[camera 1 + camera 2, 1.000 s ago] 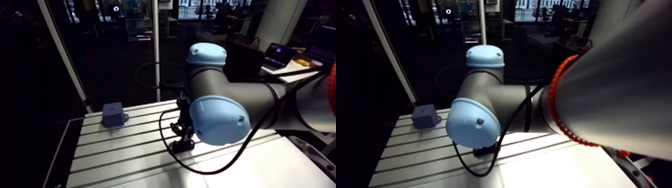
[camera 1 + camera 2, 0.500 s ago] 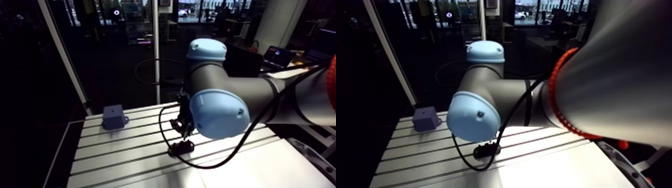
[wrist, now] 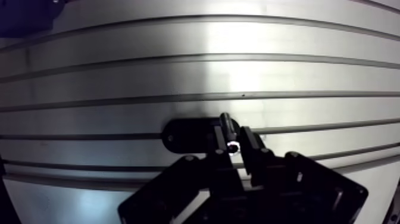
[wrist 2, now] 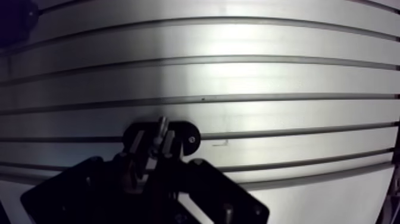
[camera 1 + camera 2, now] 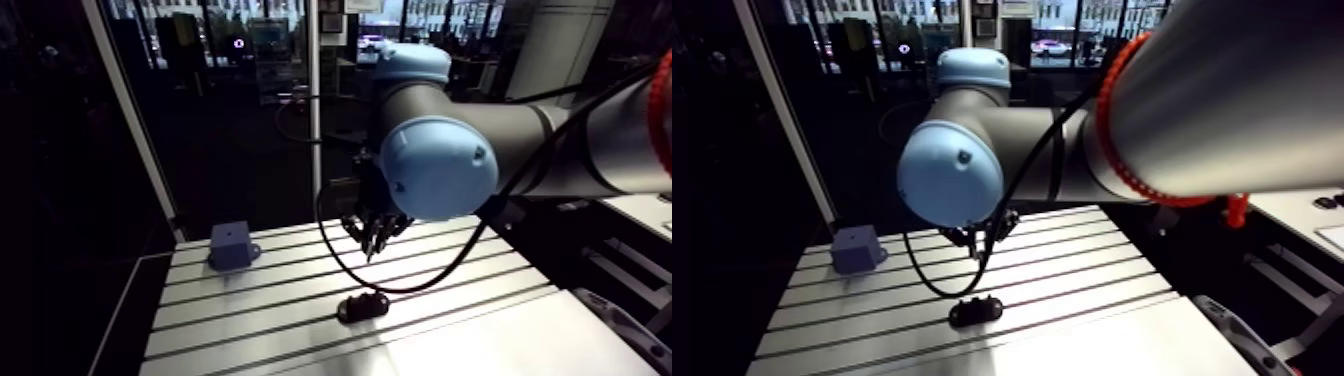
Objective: Pick up the M10 bolt and insert it into the hole until fully seated.
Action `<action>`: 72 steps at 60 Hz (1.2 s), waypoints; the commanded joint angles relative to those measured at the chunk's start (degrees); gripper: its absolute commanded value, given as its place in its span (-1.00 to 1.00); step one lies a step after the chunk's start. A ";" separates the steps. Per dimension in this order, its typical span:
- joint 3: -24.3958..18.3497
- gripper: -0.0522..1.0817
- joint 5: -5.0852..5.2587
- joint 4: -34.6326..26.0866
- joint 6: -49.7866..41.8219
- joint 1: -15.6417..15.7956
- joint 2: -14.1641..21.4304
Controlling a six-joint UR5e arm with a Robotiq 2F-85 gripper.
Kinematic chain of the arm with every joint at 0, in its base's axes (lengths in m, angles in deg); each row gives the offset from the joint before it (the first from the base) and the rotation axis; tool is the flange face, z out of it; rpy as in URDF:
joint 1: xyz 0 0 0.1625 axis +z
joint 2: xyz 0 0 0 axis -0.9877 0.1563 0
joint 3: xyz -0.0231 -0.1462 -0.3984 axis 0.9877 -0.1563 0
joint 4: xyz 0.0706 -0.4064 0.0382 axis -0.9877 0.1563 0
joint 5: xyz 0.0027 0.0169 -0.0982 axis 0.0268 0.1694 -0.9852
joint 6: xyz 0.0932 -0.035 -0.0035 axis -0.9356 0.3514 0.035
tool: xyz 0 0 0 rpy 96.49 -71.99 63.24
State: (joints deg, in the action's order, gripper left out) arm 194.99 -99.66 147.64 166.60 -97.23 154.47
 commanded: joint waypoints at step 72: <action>-52.93 0.99 -0.48 -44.20 -6.12 22.67 -21.09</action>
State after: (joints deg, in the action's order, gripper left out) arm 155.02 -99.95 110.22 161.33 -80.99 141.59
